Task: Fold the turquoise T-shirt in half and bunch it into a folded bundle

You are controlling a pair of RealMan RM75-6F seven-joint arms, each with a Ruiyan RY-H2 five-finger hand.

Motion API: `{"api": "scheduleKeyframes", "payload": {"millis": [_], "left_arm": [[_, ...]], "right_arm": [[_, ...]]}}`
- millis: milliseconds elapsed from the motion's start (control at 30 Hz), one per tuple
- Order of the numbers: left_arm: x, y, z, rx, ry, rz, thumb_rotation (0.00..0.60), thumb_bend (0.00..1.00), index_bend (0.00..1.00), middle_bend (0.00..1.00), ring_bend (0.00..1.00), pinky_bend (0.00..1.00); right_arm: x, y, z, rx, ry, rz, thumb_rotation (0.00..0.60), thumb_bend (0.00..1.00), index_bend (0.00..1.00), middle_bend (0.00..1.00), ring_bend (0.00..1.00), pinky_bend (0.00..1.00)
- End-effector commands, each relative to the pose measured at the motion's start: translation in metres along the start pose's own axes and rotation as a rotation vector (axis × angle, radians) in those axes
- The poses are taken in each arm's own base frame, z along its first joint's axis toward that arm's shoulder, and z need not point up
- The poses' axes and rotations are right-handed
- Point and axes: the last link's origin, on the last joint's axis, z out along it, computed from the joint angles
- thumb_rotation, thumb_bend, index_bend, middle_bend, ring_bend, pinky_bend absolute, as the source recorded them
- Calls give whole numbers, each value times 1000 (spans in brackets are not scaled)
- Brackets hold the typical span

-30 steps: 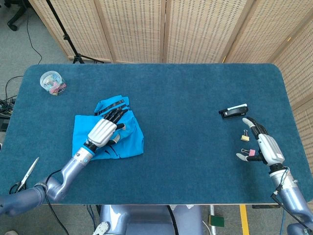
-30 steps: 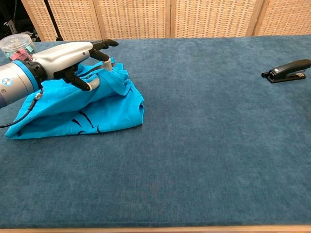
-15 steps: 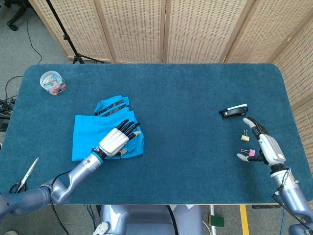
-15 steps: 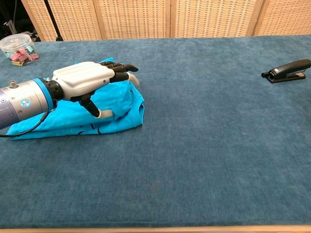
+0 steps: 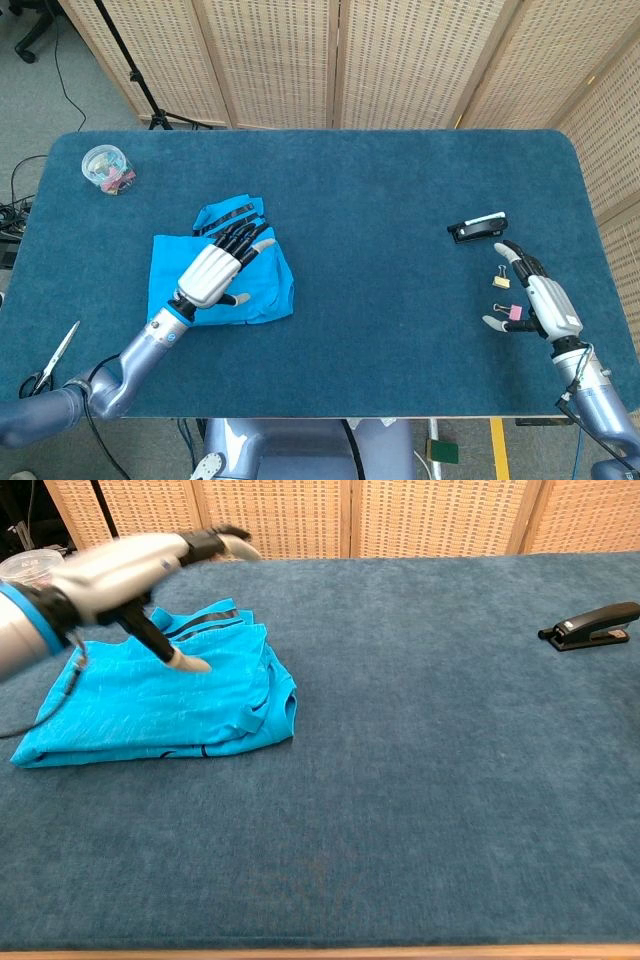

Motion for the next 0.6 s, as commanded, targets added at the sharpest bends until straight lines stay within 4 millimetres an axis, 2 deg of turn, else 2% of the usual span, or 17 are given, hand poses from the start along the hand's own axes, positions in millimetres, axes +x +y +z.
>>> {"api": "scheduleKeyframes", "payload": {"millis": [33,100,233,267,300,333,367,500,600], "left_arm": [[36,-22,-26,93,83,-14,600,0,0,0,0,0],[46,-32,-40,145,92,11,600,0,0,0,0,0],[65,-59,-83,318,103,72,600,0,0,0,0,0],[70,-66,-98,379,110,82,600,0,0,0,0,0],[77,-82,-128,493,137,93,600,0,0,0,0,0],[81,-90,-149,558,160,93,600,0,0,0,0,0],[82,-92,-160,584,170,98,600,0,0,0,0,0],[90,-97,-187,648,199,154,600,0,0,0,0,0],[90,-96,-197,676,193,151,600,0,0,0,0,0]], "right_arm": [[0,-1,-1,7,0,-6,600,0,0,0,0,0],[1,-1,-2,12,2,-15,600,0,0,0,0,0],[3,-2,-3,25,28,-68,600,0,0,0,0,0],[4,-1,-4,28,45,-97,600,0,0,0,0,0],[6,-1,-4,35,78,-150,600,0,0,0,0,0],[8,0,-5,37,107,-191,600,0,0,0,0,0],[7,0,-5,36,126,-213,600,0,0,0,0,0],[7,0,-6,32,177,-276,600,0,0,0,0,0],[6,0,-7,28,191,-288,600,0,0,0,0,0]]}}
